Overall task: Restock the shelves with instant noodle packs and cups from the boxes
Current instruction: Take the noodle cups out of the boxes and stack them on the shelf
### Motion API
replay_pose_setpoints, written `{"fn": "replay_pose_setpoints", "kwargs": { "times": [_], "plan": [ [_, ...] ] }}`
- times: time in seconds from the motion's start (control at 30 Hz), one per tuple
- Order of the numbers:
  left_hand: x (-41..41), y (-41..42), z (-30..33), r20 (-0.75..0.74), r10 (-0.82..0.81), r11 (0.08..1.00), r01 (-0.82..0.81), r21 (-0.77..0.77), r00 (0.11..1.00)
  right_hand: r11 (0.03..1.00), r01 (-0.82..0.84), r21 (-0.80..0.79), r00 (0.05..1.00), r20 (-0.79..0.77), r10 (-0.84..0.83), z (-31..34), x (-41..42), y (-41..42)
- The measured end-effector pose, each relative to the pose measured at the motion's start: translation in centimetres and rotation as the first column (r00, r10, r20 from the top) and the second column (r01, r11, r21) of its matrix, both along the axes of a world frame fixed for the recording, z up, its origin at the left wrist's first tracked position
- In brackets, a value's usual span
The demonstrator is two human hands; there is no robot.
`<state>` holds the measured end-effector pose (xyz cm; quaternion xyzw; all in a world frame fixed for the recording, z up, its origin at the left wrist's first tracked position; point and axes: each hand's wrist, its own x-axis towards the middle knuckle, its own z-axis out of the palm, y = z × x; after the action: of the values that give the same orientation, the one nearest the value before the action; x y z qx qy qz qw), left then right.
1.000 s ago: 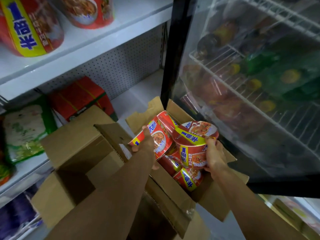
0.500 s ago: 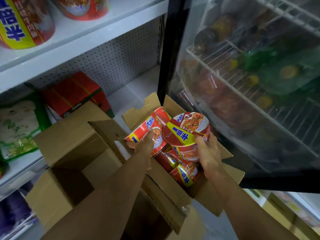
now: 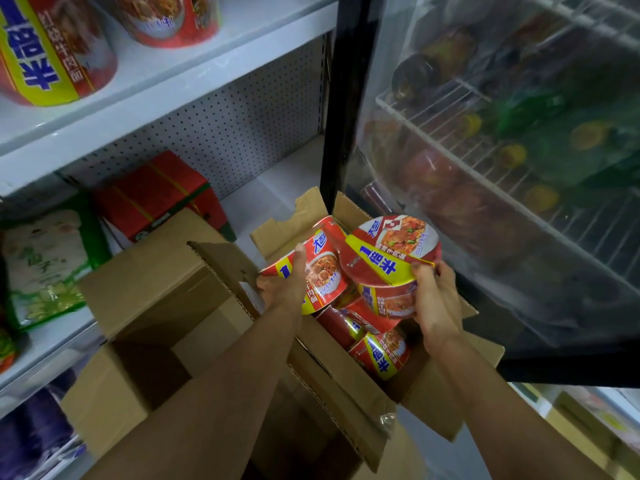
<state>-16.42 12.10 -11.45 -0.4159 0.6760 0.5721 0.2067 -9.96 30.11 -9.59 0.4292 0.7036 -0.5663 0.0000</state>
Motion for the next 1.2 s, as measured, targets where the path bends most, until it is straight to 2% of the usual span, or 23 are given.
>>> {"fn": "replay_pose_setpoints", "kwargs": {
  "times": [0.17,0.23,0.53,0.7,0.93,1.2],
  "plan": [
    [-0.5,0.0,-0.5,0.037,0.091,0.987,-0.096,0.133,0.995,0.998,-0.049,0.027,0.999,0.025,0.049,0.0,-2.3,-0.4],
    [-0.4,0.2,-0.4,0.034,0.1,0.985,-0.104,0.135,0.994,0.999,-0.034,0.007,0.999,0.028,0.033,-0.5,-2.0,-0.7],
    [0.5,0.5,-1.5,-0.09,-0.094,0.991,0.102,0.085,0.991,0.996,0.044,-0.083,0.999,-0.009,-0.045,-0.6,1.5,-0.4],
    [0.3,0.0,-1.1,-0.021,-0.073,0.973,0.076,0.216,0.997,0.993,0.051,-0.102,0.998,-0.041,-0.055,-1.0,2.3,-0.6],
    [0.5,1.0,-1.1,0.072,-0.105,0.964,0.084,0.254,0.992,0.99,0.038,-0.134,0.997,-0.065,-0.047,-1.1,3.0,0.1],
    [1.2,1.6,-1.0,0.008,-0.095,0.974,0.091,0.208,0.995,0.998,0.006,-0.067,0.999,-0.04,-0.009,-0.4,3.7,2.3]
  ]
}}
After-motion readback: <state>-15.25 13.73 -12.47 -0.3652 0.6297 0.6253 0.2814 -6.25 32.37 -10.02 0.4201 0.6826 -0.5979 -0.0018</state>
